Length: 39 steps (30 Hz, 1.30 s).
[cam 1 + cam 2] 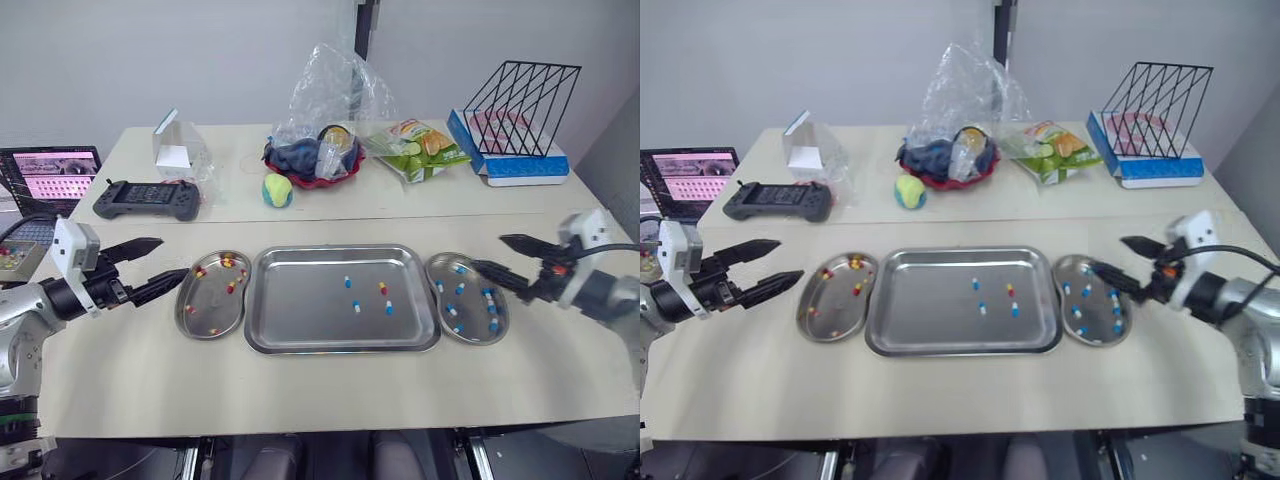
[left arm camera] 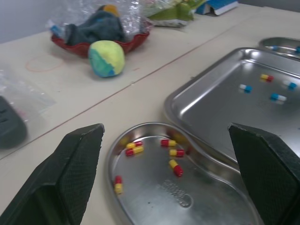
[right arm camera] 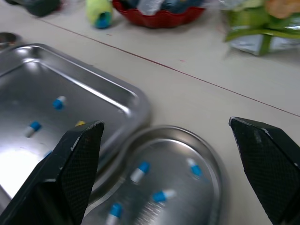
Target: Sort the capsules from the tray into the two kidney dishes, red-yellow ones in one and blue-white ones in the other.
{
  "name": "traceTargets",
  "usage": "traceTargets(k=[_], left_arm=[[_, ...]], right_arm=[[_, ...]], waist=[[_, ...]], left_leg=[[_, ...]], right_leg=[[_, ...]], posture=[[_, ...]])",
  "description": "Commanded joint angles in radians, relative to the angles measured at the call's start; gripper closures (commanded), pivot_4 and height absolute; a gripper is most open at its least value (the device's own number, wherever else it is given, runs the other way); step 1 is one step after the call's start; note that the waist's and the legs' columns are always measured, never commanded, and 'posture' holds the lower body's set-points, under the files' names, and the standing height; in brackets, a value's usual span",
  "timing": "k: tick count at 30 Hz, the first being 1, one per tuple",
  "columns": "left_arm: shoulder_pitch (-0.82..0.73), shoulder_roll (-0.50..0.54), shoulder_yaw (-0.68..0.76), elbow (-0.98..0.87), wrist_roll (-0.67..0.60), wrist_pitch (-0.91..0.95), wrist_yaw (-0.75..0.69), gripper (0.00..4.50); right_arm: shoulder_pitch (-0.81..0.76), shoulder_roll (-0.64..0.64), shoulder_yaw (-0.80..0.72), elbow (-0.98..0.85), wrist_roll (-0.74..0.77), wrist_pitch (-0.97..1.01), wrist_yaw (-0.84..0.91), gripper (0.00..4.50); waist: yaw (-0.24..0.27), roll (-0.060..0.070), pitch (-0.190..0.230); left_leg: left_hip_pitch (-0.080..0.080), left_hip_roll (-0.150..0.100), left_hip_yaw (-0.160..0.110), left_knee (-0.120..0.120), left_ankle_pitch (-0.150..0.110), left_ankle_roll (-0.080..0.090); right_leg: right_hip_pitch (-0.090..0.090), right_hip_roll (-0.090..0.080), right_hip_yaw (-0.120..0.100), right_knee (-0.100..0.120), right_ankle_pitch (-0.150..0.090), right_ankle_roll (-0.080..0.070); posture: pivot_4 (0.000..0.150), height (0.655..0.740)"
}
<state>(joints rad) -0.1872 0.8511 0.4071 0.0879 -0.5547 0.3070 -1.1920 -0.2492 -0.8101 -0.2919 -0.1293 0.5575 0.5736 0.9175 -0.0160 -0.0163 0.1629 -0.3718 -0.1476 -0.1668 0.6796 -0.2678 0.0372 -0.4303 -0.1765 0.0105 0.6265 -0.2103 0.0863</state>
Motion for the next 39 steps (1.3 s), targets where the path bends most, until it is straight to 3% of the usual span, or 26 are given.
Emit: traceTargets(k=[1, 7, 14, 22, 27, 28, 39], left_arm=[[0.015, 0.031, 0.012, -0.088, -0.041, 0.018, -0.030, 0.04], [0.038, 0.036, 0.036, -0.128, -0.057, 0.029, -0.028, 0.04], [0.077, 0.037, 0.062, -0.145, -0.048, 0.015, -0.017, 0.04], [0.143, 0.024, 0.067, -0.209, -0.035, -0.011, 0.021, 0.04], [0.152, 0.027, 0.059, -0.202, -0.003, -0.059, 0.030, 0.04], [0.148, 0.028, 0.058, -0.198, 0.000, -0.064, 0.032, 0.00], [0.136, 0.029, 0.049, -0.179, 0.000, -0.079, 0.018, 0.00]], right_arm=[[-0.019, 0.040, 0.093, -0.147, 0.003, 0.042, -0.056, 0.00], [-0.046, 0.152, 0.262, -0.245, -0.038, 0.083, -0.157, 0.00], [-0.061, 0.270, 0.469, -0.270, -0.190, 0.085, -0.278, 0.00], [-0.070, 0.389, 0.532, -0.244, -0.241, 0.163, -0.383, 0.00], [-0.076, 0.395, 0.564, -0.215, -0.285, 0.181, -0.396, 0.00], [-0.075, 0.398, 0.567, -0.216, -0.287, 0.188, -0.397, 0.53], [-0.067, 0.381, 0.567, -0.208, -0.313, 0.209, -0.383, 4.28]], waist=[[0.002, 0.000, 0.000], [0.004, 0.000, 0.000], [0.002, 0.000, 0.000], [0.003, 0.000, 0.000], [0.003, 0.000, 0.000], [0.003, 0.000, 0.000], [0.002, 0.000, 0.000]], left_leg=[[0.000, 0.001, 0.001, 0.000, -0.001, -0.001], [-0.001, 0.007, 0.005, 0.000, -0.002, -0.006], [-0.001, 0.009, 0.007, 0.000, -0.003, -0.007], [-0.001, 0.010, 0.008, 0.000, -0.003, -0.008], [-0.001, 0.011, 0.008, 0.000, -0.002, -0.008], [-0.001, 0.011, 0.008, 0.000, -0.002, -0.008], [-0.001, 0.013, 0.009, 0.000, -0.003, -0.009]], right_leg=[[-0.001, 0.001, 0.001, 0.000, 0.000, 0.000], [-0.005, 0.008, 0.005, -0.002, 0.001, -0.002], [-0.008, 0.011, 0.007, -0.001, 0.002, -0.004], [-0.008, 0.013, 0.008, -0.001, 0.003, -0.006], [-0.009, 0.014, 0.008, -0.001, 0.004, -0.006], [-0.009, 0.014, 0.007, -0.001, 0.004, -0.006], [-0.009, 0.016, 0.007, -0.001, 0.004, -0.007]], posture=[[0.150, 0.7400], [0.150, 0.7400], [0.150, 0.7400], [0.150, 0.7400], [0.150, 0.7400], [0.150, 0.7400], [0.150, 0.7400]])
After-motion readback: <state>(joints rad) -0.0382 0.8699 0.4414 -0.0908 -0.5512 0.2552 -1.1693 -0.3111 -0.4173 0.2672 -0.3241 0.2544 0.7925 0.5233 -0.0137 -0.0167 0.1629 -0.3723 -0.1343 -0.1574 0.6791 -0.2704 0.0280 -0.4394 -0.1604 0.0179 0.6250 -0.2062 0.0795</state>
